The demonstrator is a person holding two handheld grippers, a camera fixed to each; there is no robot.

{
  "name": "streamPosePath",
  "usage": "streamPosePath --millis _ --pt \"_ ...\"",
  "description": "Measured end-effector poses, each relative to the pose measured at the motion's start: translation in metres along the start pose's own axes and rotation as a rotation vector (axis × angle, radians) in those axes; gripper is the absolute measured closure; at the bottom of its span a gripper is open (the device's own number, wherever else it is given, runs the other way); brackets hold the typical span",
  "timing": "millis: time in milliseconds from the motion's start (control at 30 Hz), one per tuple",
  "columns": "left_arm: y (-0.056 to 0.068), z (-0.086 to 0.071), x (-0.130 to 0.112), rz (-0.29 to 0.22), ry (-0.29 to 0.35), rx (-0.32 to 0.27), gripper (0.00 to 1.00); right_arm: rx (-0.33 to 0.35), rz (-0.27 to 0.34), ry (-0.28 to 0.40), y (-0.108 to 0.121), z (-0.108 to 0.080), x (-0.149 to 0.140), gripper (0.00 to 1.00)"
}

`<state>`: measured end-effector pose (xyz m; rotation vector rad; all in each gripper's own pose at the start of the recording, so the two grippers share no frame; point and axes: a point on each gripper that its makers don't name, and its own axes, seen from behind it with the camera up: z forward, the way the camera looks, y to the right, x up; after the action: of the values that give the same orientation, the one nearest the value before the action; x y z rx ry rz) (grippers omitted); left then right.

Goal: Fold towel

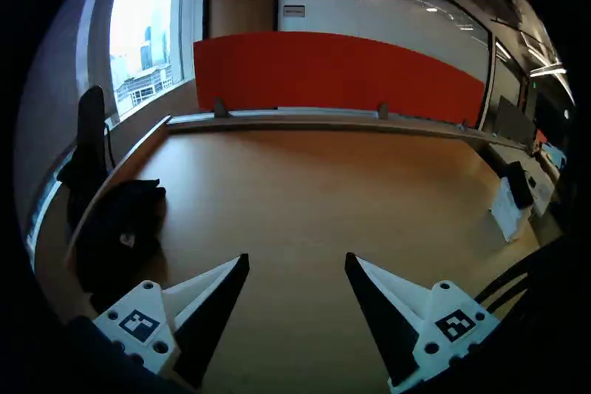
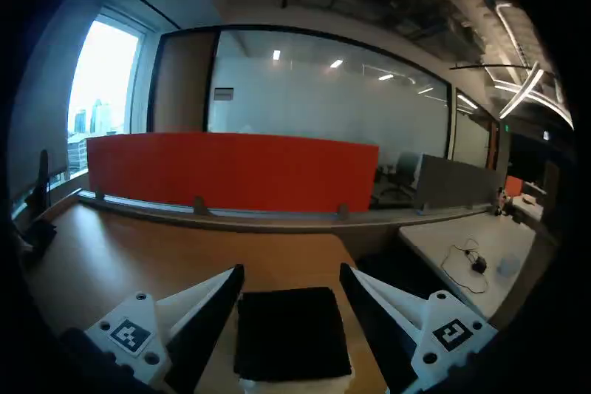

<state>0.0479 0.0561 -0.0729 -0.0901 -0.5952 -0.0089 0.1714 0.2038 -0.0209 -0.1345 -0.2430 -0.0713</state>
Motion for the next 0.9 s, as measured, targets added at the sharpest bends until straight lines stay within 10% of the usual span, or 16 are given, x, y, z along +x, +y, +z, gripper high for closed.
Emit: streamPosePath --millis 900 --pt "-0.037 -0.004 0.124 -0.087 0.365 0.04 0.04 0.061 0.022 0.079 -0.092 -0.005 0.034 0.0"
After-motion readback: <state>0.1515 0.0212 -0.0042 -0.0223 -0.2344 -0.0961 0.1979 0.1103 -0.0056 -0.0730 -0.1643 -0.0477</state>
